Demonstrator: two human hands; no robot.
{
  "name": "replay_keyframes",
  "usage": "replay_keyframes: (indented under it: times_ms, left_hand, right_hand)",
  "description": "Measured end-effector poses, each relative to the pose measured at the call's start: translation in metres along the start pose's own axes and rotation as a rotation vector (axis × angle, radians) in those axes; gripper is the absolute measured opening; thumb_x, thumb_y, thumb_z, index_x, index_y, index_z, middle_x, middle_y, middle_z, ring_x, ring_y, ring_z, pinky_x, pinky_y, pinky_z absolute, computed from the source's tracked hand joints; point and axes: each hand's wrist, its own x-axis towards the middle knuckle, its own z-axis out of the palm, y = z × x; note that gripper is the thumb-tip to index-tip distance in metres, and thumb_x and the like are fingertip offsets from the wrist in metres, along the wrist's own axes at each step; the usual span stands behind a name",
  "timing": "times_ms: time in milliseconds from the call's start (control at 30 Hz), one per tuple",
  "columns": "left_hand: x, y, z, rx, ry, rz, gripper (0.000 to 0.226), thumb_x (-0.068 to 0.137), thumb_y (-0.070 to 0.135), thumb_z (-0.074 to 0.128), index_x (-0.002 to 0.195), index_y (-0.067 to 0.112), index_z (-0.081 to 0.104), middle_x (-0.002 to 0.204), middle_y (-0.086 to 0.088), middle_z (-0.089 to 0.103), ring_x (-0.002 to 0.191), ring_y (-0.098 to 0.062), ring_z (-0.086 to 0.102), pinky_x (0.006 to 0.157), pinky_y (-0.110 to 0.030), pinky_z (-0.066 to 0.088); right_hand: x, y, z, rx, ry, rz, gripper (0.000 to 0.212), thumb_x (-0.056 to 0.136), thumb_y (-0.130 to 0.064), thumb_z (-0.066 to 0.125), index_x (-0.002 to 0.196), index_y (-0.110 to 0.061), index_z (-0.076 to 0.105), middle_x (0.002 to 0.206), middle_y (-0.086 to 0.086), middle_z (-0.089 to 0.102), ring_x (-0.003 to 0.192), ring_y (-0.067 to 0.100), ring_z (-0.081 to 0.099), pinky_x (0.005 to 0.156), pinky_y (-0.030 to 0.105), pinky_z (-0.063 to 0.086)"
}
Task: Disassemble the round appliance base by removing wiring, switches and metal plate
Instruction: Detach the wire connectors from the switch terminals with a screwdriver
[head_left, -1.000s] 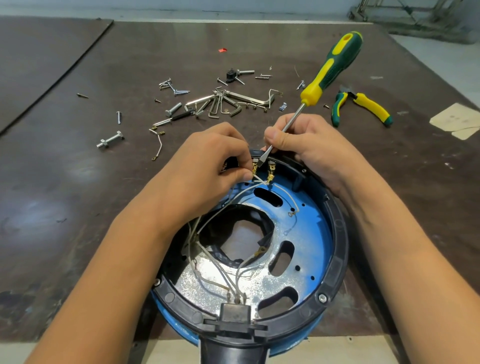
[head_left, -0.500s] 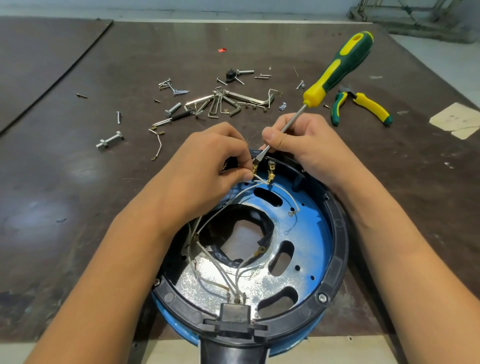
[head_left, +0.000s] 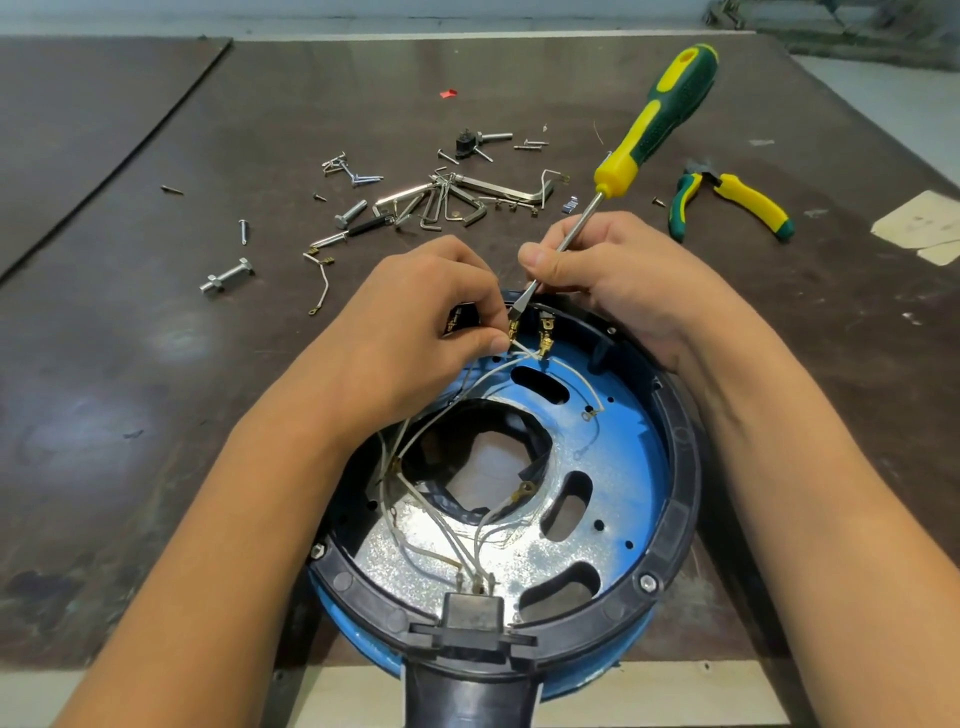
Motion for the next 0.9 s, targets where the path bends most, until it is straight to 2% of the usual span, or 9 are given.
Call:
replay_keyframes:
  times_ms: [133, 200, 333, 400, 467, 533, 667, 800, 900]
  left_hand:
    - [-0.002, 0.002, -0.002, 0.008, -0.051, 0.009, 0.008, 0.082, 0.027, 0.081, 0.079, 0.030, 0.074, 0.120, 0.008, 0.055, 0.108, -0.007, 0.055, 0.090, -0.025, 0.040]
    - [-0.003, 0.002, -0.001, 0.028, -0.053, 0.006, 0.009, 0.081, 0.029, 0.081, 0.078, 0.033, 0.074, 0.121, 0.008, 0.054, 0.110, -0.008, 0.054, 0.090, -0.026, 0.040]
    - [-0.004, 0.001, -0.002, -0.075, 0.035, -0.037, 0.009, 0.081, 0.031, 0.081, 0.077, 0.034, 0.073, 0.118, 0.009, 0.051, 0.109, -0.003, 0.050, 0.089, -0.020, 0.037]
    - [-0.004, 0.000, -0.003, -0.164, 0.069, -0.067, 0.007, 0.083, 0.030, 0.079, 0.079, 0.031, 0.073, 0.116, 0.009, 0.053, 0.109, -0.002, 0.053, 0.091, -0.018, 0.039]
    - [-0.003, 0.000, -0.003, -0.301, 0.121, -0.082, 0.005, 0.086, 0.025, 0.077, 0.082, 0.023, 0.074, 0.107, 0.006, 0.062, 0.103, -0.007, 0.062, 0.092, -0.027, 0.048]
    - [-0.003, 0.000, -0.005, -0.428, 0.243, -0.108, 0.006, 0.089, 0.020, 0.075, 0.084, 0.017, 0.074, 0.089, 0.004, 0.071, 0.086, -0.010, 0.069, 0.081, -0.031, 0.055]
    - [-0.006, -0.016, -0.020, -0.391, 0.531, -0.202, 0.007, 0.089, 0.023, 0.075, 0.083, 0.019, 0.075, 0.071, 0.007, 0.074, 0.068, -0.008, 0.070, 0.068, -0.021, 0.053]
    - [-0.014, -0.043, -0.034, -0.294, 0.598, -0.252, 0.006, 0.083, 0.024, 0.081, 0.079, 0.021, 0.077, 0.063, 0.012, 0.072, 0.055, 0.005, 0.063, 0.056, -0.008, 0.041]
    - [-0.016, -0.062, -0.033, -0.189, 0.567, -0.315, 0.008, 0.079, 0.028, 0.083, 0.078, 0.024, 0.076, 0.061, 0.012, 0.070, 0.052, 0.004, 0.060, 0.056, -0.015, 0.047]
  right_hand:
    - [-0.001, -0.002, 0.002, -0.113, -0.051, 0.013, 0.035, 0.094, -0.026, 0.073, 0.061, -0.022, 0.064, 0.056, -0.009, 0.060, 0.056, 0.005, 0.055, 0.071, 0.030, 0.043]
    - [-0.003, -0.002, 0.002, -0.123, -0.063, -0.019, 0.034, 0.095, -0.025, 0.071, 0.063, -0.023, 0.064, 0.058, -0.009, 0.060, 0.057, 0.003, 0.055, 0.071, 0.029, 0.041]
    - [-0.007, 0.004, 0.000, 0.103, -0.053, -0.074, 0.027, 0.094, -0.019, 0.068, 0.068, -0.020, 0.062, 0.080, 0.015, 0.064, 0.081, 0.025, 0.061, 0.070, 0.027, 0.052]
    - [-0.008, 0.005, -0.003, 0.261, -0.054, -0.062, 0.023, 0.086, -0.026, 0.070, 0.064, -0.022, 0.066, 0.076, 0.010, 0.070, 0.083, 0.028, 0.065, 0.075, 0.032, 0.057]
    - [-0.007, 0.005, -0.007, 0.351, -0.062, -0.071, 0.019, 0.081, -0.029, 0.070, 0.063, -0.022, 0.068, 0.072, 0.006, 0.070, 0.078, 0.025, 0.066, 0.075, 0.034, 0.057]
    - [-0.007, 0.005, -0.010, 0.355, -0.066, -0.099, 0.017, 0.082, -0.029, 0.070, 0.067, -0.020, 0.069, 0.073, 0.006, 0.069, 0.071, 0.021, 0.067, 0.065, 0.027, 0.057]
    - [-0.009, 0.002, -0.009, 0.285, -0.051, -0.154, 0.015, 0.079, -0.032, 0.073, 0.072, -0.018, 0.073, 0.077, 0.011, 0.073, 0.066, 0.019, 0.069, 0.063, 0.025, 0.057]
    - [-0.011, 0.003, -0.003, 0.172, -0.015, -0.225, 0.013, 0.077, -0.031, 0.076, 0.076, -0.018, 0.073, 0.083, 0.015, 0.075, 0.072, 0.018, 0.071, 0.071, 0.025, 0.059]
    - [-0.012, 0.002, -0.001, 0.065, 0.015, -0.277, 0.009, 0.083, -0.024, 0.077, 0.076, -0.019, 0.074, 0.077, 0.007, 0.076, 0.068, 0.011, 0.070, 0.067, 0.019, 0.056]
